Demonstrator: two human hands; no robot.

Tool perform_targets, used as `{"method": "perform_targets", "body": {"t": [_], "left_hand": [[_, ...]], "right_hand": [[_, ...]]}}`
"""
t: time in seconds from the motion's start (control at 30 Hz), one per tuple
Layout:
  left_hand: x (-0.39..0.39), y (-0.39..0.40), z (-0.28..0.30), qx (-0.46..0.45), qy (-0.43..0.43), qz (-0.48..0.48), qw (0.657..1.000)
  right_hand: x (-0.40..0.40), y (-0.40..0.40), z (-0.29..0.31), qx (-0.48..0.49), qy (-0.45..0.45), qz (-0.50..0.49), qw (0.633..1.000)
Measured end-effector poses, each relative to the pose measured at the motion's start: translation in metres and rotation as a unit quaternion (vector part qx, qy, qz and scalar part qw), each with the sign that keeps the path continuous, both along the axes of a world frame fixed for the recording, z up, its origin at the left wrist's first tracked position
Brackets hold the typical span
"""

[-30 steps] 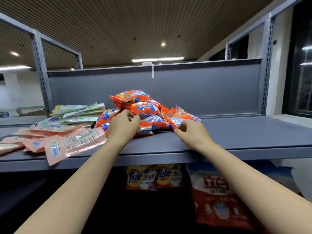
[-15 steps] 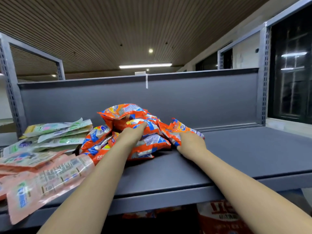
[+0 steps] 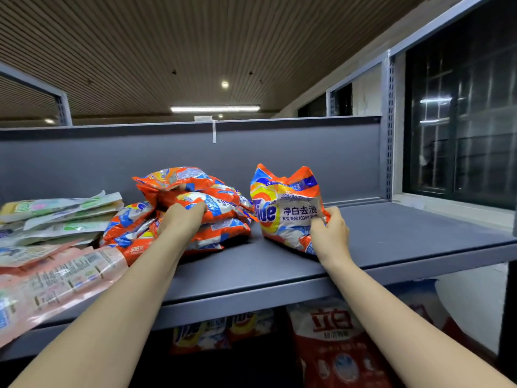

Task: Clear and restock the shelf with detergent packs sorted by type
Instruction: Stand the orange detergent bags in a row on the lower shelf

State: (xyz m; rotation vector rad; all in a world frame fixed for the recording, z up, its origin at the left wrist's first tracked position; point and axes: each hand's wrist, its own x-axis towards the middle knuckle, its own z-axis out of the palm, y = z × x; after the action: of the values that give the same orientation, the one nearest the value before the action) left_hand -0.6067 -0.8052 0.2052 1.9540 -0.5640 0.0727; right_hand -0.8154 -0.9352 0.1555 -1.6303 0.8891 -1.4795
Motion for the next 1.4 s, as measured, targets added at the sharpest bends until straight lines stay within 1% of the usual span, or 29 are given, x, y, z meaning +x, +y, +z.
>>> {"method": "perform_targets", "body": {"t": [0.1,0.2,0.33,0.4,0.47,0.53,0.6,0.63,0.67,0.7,0.73,0.77,0.83,0.87,0.9,0.93,1.0,1.03,1.1,1.2,1.3,1.4], "left_hand": [[-0.006,0.01,-0.008,0.013,-0.054,-0.011,0.998],[-0.023,0.019,-0.008,0.027,-0.118,-0.025,0.992],[-0.048,0.029,-0.014,0.07,-0.218,-0.059,0.972],[-0.055,0.033,-0.022,0.107,-0.267,-0.079,0.954],[-0.056,0.039,-0.031,0.145,-0.28,-0.091,0.945],[-0.054,0.045,-0.036,0.139,-0.256,-0.093,0.952],[-0.056,0.053,-0.038,0.109,-0.236,-0.046,0.965],[-0.058,0.057,-0.037,0.102,-0.231,0.005,0.968],[-0.059,0.062,-0.037,0.112,-0.235,0.066,0.963],[-0.059,0.065,-0.037,0.132,-0.257,0.121,0.95],[-0.059,0.067,-0.039,0.145,-0.297,0.15,0.932],[-0.06,0.067,-0.043,0.156,-0.353,0.147,0.911],[-0.061,0.067,-0.05,0.182,-0.472,0.075,0.859],[-0.062,0.068,-0.052,0.228,-0.49,0.019,0.841],[-0.064,0.069,-0.053,0.274,-0.476,-0.038,0.835],[-0.063,0.072,-0.054,0.322,-0.43,-0.085,0.839],[-0.06,0.076,-0.051,0.374,-0.361,-0.118,0.846],[-0.059,0.077,-0.05,0.387,-0.352,-0.12,0.844],[-0.06,0.077,-0.05,0.396,-0.363,-0.111,0.836],[-0.06,0.075,-0.054,0.402,-0.391,-0.091,0.823],[-0.061,0.077,-0.053,0.418,-0.393,-0.074,0.816],[-0.064,0.072,-0.049,0.442,-0.427,-0.041,0.788]], "right_hand": [[-0.002,0.004,-0.002,0.002,-0.016,0.014,1.0],[-0.002,0.006,-0.004,0.011,-0.007,0.009,1.0],[-0.002,0.012,-0.004,0.012,0.063,-0.029,0.998],[-0.002,0.016,-0.002,-0.002,0.083,-0.03,0.996],[-0.002,0.02,0.001,-0.012,0.09,-0.018,0.996],[0.0,0.023,0.0,-0.025,0.096,-0.011,0.995],[0.002,0.025,-0.005,-0.059,0.104,-0.027,0.992],[0.002,0.025,-0.009,-0.084,0.109,-0.037,0.99],[0.003,0.024,-0.012,-0.106,0.112,-0.043,0.987],[0.003,0.024,-0.014,-0.121,0.117,-0.046,0.985],[0.004,0.023,-0.015,-0.132,0.125,-0.046,0.982],[0.004,0.023,-0.015,-0.14,0.135,-0.045,0.98],[0.005,0.024,-0.015,-0.146,0.144,-0.044,0.978],[0.005,0.023,-0.016,-0.143,0.135,-0.042,0.98],[0.005,0.022,-0.016,-0.135,0.12,-0.038,0.983],[0.005,0.021,-0.018,-0.124,0.101,-0.031,0.987],[0.004,0.02,-0.018,-0.1,0.062,-0.017,0.993],[0.003,0.02,-0.017,-0.086,0.043,-0.013,0.995],[0.001,0.023,-0.016,-0.066,0.009,-0.014,0.998],[-0.004,0.028,-0.016,-0.062,-0.032,-0.016,0.997],[-0.01,0.034,-0.012,-0.053,-0.055,-0.042,0.996],[-0.016,0.043,-0.005,-0.062,-0.093,-0.067,0.991]]}}
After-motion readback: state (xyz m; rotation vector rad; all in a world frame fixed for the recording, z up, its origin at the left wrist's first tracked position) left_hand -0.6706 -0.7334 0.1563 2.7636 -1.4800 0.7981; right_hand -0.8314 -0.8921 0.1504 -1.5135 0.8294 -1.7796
